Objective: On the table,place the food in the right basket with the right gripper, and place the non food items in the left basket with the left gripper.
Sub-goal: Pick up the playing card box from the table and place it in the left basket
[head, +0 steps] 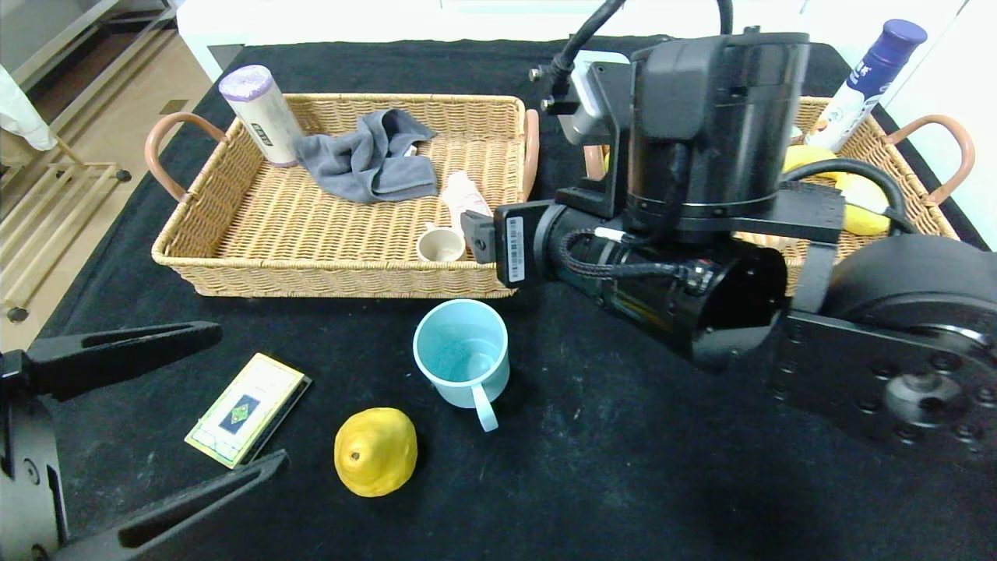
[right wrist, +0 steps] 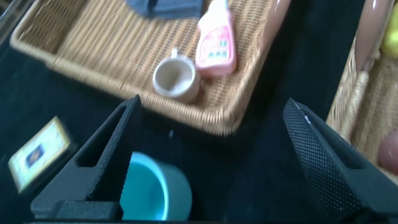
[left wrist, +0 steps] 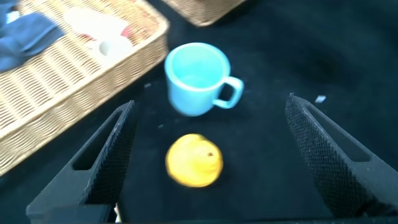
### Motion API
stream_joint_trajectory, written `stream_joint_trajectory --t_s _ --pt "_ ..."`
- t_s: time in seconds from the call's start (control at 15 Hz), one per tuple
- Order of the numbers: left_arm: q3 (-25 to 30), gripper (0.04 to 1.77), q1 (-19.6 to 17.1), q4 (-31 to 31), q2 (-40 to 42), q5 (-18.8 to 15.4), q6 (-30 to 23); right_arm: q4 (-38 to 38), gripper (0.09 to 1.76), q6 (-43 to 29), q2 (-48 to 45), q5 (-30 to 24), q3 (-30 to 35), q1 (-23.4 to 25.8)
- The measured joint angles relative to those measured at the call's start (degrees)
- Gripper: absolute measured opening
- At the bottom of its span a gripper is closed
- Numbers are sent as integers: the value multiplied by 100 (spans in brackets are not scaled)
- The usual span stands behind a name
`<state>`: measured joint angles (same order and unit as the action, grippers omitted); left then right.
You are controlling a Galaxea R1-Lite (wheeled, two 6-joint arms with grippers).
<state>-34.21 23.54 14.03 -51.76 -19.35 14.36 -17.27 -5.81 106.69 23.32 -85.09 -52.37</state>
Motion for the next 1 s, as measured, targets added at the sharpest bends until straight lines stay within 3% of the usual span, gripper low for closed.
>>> stream_joint_trajectory --t_s 0.4,0.73,1.0 --pt "-11 172 -6 62 -312 160 -22 -483 168 235 -1592 -1184 2225 199" --pt "-22 172 -4 51 -350 373 -12 -1182 170 461 -2510 -2500 3783 775" --pt "1 172 -9 7 -336 929 -11 -2327 170 574 -2795 -3062 4775 1139"
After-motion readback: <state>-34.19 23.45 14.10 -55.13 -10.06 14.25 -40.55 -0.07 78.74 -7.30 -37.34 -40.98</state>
